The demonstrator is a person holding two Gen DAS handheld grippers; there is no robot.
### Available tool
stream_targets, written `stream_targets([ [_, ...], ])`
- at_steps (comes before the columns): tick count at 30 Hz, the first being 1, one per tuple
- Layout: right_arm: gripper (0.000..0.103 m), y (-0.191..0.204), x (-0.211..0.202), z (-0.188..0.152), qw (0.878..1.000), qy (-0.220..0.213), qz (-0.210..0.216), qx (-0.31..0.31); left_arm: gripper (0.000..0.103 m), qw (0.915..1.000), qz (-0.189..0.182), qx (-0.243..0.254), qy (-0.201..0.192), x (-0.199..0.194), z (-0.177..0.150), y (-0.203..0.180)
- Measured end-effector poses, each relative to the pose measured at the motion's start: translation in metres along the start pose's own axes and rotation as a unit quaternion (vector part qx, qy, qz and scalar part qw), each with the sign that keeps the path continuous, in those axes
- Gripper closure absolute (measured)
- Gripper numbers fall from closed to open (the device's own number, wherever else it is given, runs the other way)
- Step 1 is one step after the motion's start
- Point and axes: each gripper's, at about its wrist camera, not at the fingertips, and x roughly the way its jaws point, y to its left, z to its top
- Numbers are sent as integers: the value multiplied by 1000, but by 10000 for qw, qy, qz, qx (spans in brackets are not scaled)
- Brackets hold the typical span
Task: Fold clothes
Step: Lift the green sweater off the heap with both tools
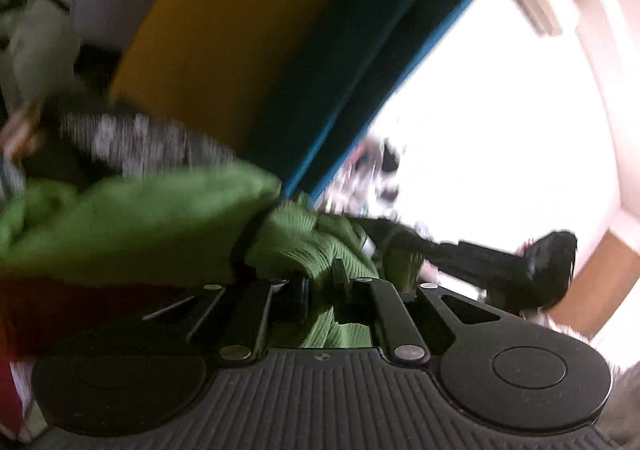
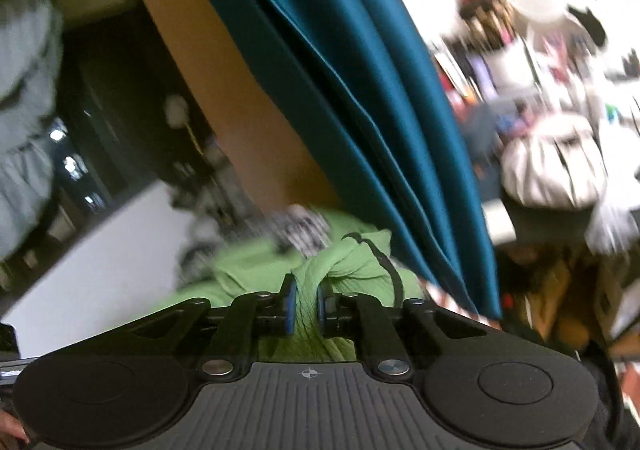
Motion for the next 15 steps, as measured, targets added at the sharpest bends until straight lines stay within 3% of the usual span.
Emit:
stream_targets([
  [3,94,20,-9,21,9989,-346,254,-179,98,9981,-131,248,-546,-15,29,-14],
  [8,95,58,-23,64,9909,-912,859,-495,98,9939,-105,627,-904,-10,62,-20],
  [12,95,80,-27,88,9858,-1112,981,-782,98,9893,-30,433,-1390,-21,93,-13],
  [15,95,95,-28,104,9822,-1267,992,-973,98,9816,49,727,-1766,-26,128,-19],
])
